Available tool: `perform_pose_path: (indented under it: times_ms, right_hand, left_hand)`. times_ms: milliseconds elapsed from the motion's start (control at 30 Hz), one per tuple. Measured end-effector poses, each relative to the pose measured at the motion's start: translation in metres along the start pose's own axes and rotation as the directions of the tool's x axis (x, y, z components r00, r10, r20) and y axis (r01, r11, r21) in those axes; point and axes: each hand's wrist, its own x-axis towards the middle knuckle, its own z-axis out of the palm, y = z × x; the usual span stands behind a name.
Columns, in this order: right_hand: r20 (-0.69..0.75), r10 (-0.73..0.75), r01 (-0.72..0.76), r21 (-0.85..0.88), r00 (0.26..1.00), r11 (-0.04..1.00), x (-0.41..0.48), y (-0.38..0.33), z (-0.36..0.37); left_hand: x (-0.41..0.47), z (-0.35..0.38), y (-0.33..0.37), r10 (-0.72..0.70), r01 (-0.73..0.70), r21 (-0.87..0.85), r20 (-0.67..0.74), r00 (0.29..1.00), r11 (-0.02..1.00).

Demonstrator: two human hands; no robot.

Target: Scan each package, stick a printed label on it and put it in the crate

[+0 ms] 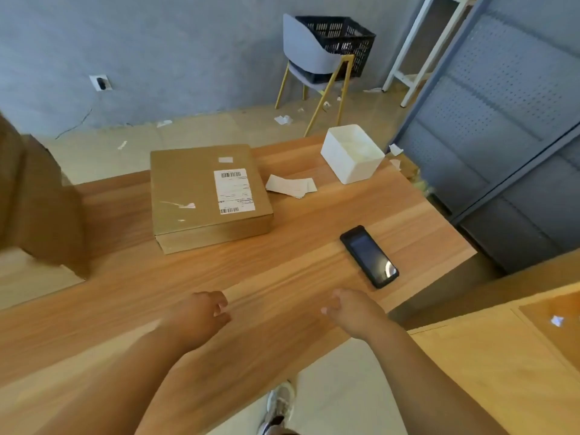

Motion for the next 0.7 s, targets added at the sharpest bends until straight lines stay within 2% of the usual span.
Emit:
perform_pose_path:
  times_ms: [133, 300, 400, 500, 700]
  right_hand:
    - [-0.11, 0.062, -0.072, -0.097, 0.992, 0.993, 0.035, 0.045, -0.027]
    - [-0.27, 0.077, -0.125, -0.166, 0.96, 0.978, 0.083, 0.077, -0.053]
    - [-0.21, 0.069, -0.11, -0.189, 0.975, 0.976, 0.11, 0.087, -0.059]
    - [-0.088, 0.091, -0.099, -0.091, 0.992, 0.991, 0.135, 0.087, -0.058]
    - [-0.132, 0.147, -0.156, -0.067, 0.98, 0.985, 0.158, 0.083, -0.056]
  left_hand:
    - [0.024, 0.013, 0.044, -0.061, 0.059, 0.035, 0.058, 0.996, 0.998]
    - [0.043, 0.02, 0.072, -0.137, 0.133, 0.054, 0.066, 0.988, 0.99]
    - [0.051, 0.021, 0.079, -0.168, 0.163, 0.073, 0.072, 0.983, 0.984]
    - [0.058, 0.021, 0.081, -0.208, 0.203, 0.077, 0.063, 0.976, 0.976]
    - [0.064, 0.017, 0.078, -0.246, 0.244, 0.052, 0.032, 0.969, 0.968]
